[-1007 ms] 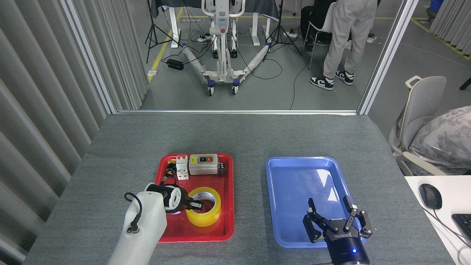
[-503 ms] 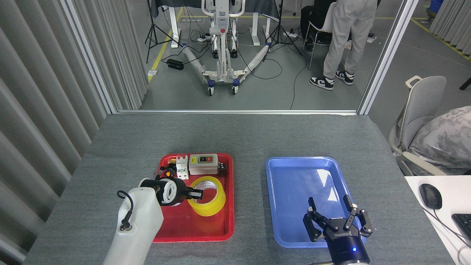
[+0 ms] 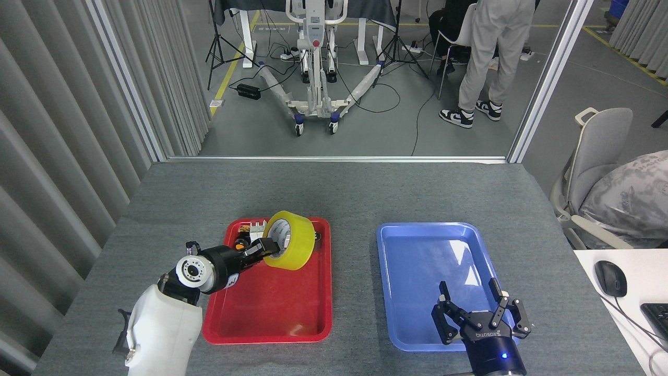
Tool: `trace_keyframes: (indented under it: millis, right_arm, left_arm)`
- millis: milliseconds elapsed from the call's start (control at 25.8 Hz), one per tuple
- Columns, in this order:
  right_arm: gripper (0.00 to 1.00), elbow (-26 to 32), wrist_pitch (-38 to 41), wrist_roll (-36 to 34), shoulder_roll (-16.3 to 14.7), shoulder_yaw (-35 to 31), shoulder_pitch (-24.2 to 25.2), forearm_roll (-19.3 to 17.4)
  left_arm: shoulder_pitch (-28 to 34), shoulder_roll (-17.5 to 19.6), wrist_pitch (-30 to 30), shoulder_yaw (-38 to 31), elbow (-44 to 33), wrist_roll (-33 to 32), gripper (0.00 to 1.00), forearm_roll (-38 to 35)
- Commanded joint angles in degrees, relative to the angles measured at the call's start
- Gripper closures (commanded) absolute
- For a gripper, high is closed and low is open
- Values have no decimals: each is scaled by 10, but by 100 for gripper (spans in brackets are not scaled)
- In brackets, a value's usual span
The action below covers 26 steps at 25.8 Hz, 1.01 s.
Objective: Place and move tape with both arms
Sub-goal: 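Lift the tape roll with the left gripper and pull it toward the robot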
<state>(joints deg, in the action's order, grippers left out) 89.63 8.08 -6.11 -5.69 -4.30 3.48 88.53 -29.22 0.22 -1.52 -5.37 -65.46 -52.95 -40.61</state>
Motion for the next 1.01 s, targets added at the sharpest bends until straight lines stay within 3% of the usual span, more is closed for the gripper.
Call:
trace_keyframes:
  millis: [0,77,194,271,349,503,581,658,774,968]
  right_arm:
    - [0,1,-2,-1,2,-9,-4,-5]
    - [0,0,4,5,2,-24,-14,-27]
    - [0,5,19,8,-24,-16,-33,-114]
    - [0,27,60,16,-87,21,-31,-196]
    - [0,39,85,20,-154,60,-30,-305]
    - [0,54,123,14,-338,159,-34,-534]
    - [0,54,160,10,-412,207,-42,-598]
    - [0,56,209,6,-452,253,-56,-604]
    - [1,73,255,6,-479,309,-64,-595]
    - [1,80,260,10,-472,367,-75,-521]
  left_arm:
    - [36,3,-52,-17,-17,-34,100,99]
    - [58,12,-138,-21,-14,-79,100,203]
    - [86,15,-253,-26,-20,-127,100,276]
    - [108,11,-291,-34,-38,-158,100,313]
    - [135,6,-304,-39,-57,-181,100,338]
    - [167,-8,-318,-39,-83,-183,100,343]
    - [171,-8,-319,-38,-87,-184,100,346]
    - [177,-8,-319,-37,-96,-193,100,359]
    - [188,-7,-319,-37,-105,-236,100,397]
    - [201,-8,-314,-37,-125,-269,100,428]
